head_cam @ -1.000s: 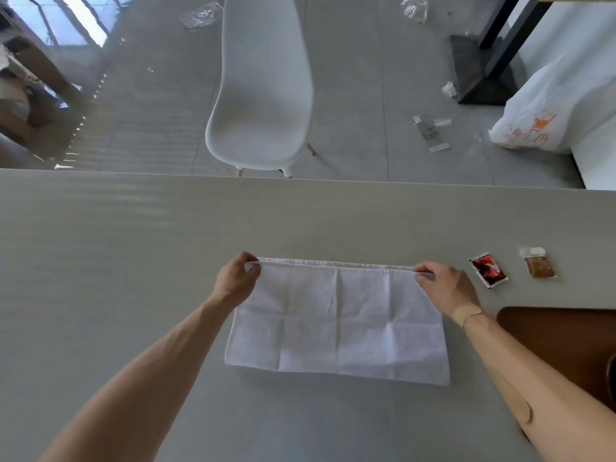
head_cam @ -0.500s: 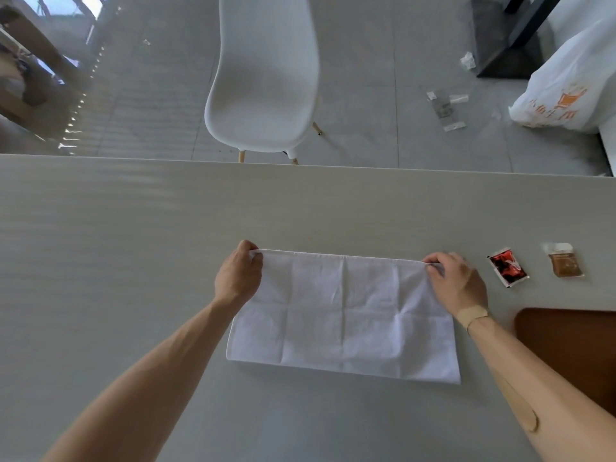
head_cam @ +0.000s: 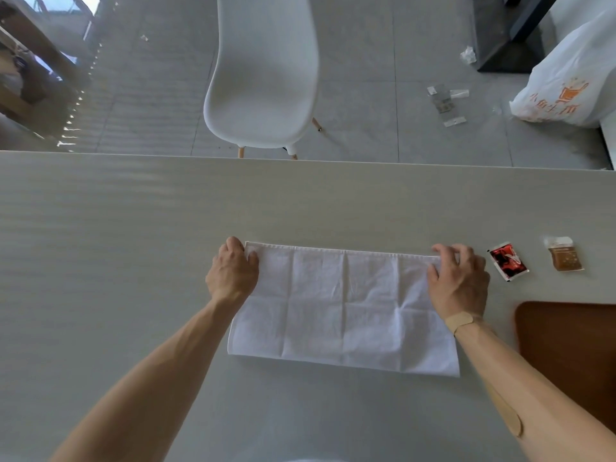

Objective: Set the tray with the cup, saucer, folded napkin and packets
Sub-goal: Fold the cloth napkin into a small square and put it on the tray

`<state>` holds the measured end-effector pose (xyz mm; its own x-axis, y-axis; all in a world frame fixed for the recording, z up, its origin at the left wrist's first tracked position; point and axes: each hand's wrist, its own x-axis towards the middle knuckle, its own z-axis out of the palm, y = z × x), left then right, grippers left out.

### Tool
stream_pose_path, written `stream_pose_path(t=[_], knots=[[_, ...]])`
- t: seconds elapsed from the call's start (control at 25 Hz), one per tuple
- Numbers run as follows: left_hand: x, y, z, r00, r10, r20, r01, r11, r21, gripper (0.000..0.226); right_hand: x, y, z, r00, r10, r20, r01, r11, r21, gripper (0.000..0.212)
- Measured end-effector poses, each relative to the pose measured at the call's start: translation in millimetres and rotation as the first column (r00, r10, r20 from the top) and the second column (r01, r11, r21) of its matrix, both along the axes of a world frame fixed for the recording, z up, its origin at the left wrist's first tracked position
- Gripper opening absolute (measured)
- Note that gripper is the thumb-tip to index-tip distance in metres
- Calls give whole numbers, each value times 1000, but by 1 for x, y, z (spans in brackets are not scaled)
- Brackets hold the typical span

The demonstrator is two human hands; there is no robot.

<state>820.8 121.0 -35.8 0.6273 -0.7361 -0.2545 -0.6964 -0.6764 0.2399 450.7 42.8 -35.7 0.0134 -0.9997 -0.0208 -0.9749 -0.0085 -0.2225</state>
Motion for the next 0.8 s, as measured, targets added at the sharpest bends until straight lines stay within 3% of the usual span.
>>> stream_pose_path(t=[0.08, 0.16, 0.24, 0.36, 0.56, 0.8], knots=[[-7, 11, 1, 997, -45, 64, 52, 992, -113, 28, 6, 16, 3, 996, 83, -34, -85, 993, -80, 40], [-33, 31, 1, 950, -270, 157, 302, 923, -240, 34, 23, 48, 2, 969, 245, -31, -247, 963, -106, 44], [-78, 57, -6, 817, -553, 164, 576, 763, -294, 39, 47, 89, -3, 926, 377, 6, -376, 926, -33, 52], [-136, 90, -22, 671, -738, 68, 730, 643, -229, 54, 73, 137, -15, 896, 445, -5, -442, 891, 98, 59], [-133, 109, -34, 689, -724, 37, 724, 686, -71, 58, 65, 157, -24, 939, 342, -37, -324, 915, 241, 64], [-42, 156, -34, 828, -547, 123, 549, 836, 21, 65, -6, 157, -23, 990, 98, -97, -71, 965, 251, 78]])
